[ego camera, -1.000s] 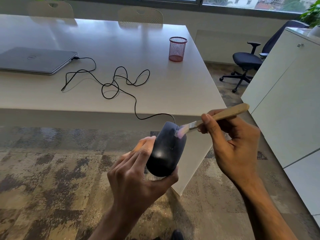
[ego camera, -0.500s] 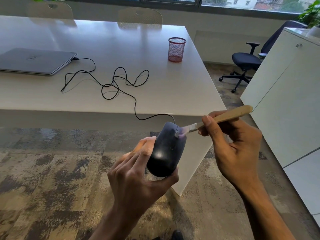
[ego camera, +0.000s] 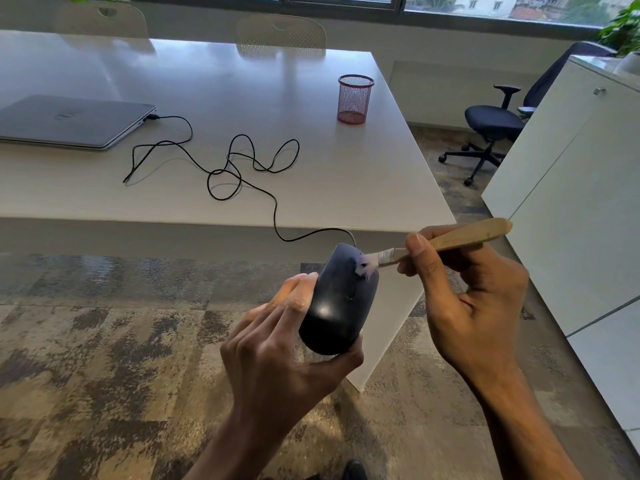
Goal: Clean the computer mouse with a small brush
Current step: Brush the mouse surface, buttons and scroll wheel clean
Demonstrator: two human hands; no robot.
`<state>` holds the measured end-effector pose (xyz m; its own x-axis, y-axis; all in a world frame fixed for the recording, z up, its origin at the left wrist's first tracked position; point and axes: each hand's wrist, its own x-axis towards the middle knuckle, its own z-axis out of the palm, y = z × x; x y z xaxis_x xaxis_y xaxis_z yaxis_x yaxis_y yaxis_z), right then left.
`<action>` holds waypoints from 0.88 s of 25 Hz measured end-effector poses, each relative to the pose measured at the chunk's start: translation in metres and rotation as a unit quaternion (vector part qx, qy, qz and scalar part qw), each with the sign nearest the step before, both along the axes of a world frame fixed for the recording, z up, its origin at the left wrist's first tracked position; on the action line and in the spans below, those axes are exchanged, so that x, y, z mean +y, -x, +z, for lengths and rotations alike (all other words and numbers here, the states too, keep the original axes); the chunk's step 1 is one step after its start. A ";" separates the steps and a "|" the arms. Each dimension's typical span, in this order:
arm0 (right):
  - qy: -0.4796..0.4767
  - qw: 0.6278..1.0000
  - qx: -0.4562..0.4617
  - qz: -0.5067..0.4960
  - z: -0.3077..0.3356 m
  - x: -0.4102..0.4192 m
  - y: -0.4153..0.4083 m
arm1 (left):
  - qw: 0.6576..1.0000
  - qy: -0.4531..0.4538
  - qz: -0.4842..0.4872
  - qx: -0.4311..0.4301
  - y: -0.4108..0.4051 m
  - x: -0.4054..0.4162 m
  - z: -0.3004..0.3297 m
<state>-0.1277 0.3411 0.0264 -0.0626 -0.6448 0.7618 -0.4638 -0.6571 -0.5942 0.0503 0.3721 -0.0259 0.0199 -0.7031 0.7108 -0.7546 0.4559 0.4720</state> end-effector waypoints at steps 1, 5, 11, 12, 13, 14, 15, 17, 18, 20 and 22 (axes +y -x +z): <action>0.000 1.000 0.010 -0.019 -0.001 -0.003 0.000 | 1.000 -0.001 0.000 -0.001 0.000 0.000 0.000; -0.023 0.999 -0.015 -0.018 -0.005 -0.005 0.002 | 1.000 -0.003 0.007 -0.001 -0.002 0.001 -0.001; -0.042 0.997 -0.060 0.036 -0.006 0.001 0.000 | 1.000 -0.013 0.009 0.017 -0.003 0.005 -0.004; -0.041 0.998 -0.053 0.022 -0.007 0.001 -0.001 | 1.000 -0.014 0.009 0.016 -0.002 0.007 -0.004; -0.040 0.998 -0.046 0.008 -0.008 0.000 -0.001 | 1.000 -0.015 0.008 0.015 -0.002 0.007 -0.004; -0.041 0.998 -0.042 0.001 -0.009 0.001 -0.001 | 1.000 -0.015 0.007 0.014 -0.002 0.008 -0.005; -0.043 0.998 -0.044 -0.001 -0.009 0.002 -0.001 | 1.000 -0.016 0.007 0.015 -0.002 0.009 -0.005; -0.041 0.998 -0.054 0.014 -0.010 0.005 -0.002 | 1.000 -0.019 0.008 0.020 -0.001 0.009 -0.005; -0.041 0.997 -0.060 0.030 -0.010 0.007 -0.002 | 1.000 -0.020 0.007 0.023 0.000 0.009 -0.005; -0.038 0.994 -0.075 0.065 -0.009 0.010 -0.004 | 0.999 -0.021 0.008 0.026 0.000 0.008 -0.005; -0.026 0.993 -0.089 0.079 -0.008 0.010 -0.004 | 0.999 -0.018 0.013 0.028 0.000 0.008 -0.005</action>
<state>-0.1232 0.3513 0.0181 -0.0882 -0.6950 0.7135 -0.2410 -0.6802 -0.6923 0.0500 0.3800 -0.0307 0.0763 -0.7266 0.6828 -0.7380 0.4194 0.5287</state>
